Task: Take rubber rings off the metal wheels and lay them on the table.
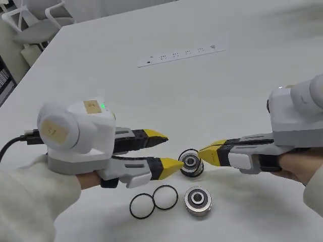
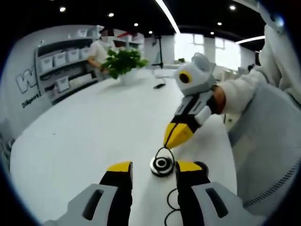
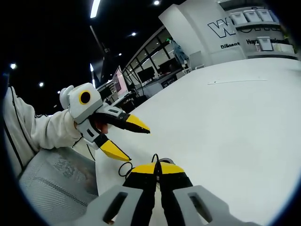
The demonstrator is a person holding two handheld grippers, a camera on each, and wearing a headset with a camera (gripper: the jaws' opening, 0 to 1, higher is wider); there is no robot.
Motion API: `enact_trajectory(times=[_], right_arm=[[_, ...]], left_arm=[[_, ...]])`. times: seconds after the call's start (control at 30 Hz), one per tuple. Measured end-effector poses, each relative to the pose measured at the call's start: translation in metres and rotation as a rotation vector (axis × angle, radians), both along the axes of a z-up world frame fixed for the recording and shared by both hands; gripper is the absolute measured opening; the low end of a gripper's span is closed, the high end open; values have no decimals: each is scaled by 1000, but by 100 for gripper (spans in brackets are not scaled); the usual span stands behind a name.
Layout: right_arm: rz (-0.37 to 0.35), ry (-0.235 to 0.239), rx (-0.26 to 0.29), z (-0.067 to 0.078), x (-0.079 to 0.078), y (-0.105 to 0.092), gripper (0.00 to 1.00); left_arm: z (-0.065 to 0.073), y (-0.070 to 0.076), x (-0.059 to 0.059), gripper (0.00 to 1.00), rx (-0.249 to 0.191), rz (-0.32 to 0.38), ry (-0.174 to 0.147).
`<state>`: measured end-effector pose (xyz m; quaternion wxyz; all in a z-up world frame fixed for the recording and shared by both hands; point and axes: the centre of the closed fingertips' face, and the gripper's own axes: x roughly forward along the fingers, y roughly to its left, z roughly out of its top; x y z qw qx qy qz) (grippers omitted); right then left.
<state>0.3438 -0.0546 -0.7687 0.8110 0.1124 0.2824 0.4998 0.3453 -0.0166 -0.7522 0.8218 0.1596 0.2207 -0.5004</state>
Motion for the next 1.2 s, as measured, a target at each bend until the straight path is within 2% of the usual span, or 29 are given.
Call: enact_trajectory(times=[0.07,0.2,0.23,0.4,0.53,0.73,0.9,1.1,1.2], right_arm=[[-2,-3,-4,1,0,-1,0],[-5,-10,-10,6,-2,-5,0],[-7,-14,-10,8,-2,-6,0],[-16,-23,-21,13,-4,-11,0],[-26,-28,-16,21,-5,-15,0],[-27,-20,15,37,-12,-23,0],[-20,-21,12,46,-20,-28,0],[-10,-34,-5,53,-31,-31,0],[-8,-46,-4,60,-35,-30,0]], left_arm=[[3,7,1,39,19,11,-8],[12,18,1,45,24,35,-18],[13,23,1,47,44,47,-18],[21,34,-8,58,72,49,-25],[34,42,-17,58,67,53,-27],[54,57,-27,61,79,66,-59],[74,67,-35,67,32,97,-73],[83,79,-50,72,36,101,-97],[85,88,-56,78,42,117,-116]])
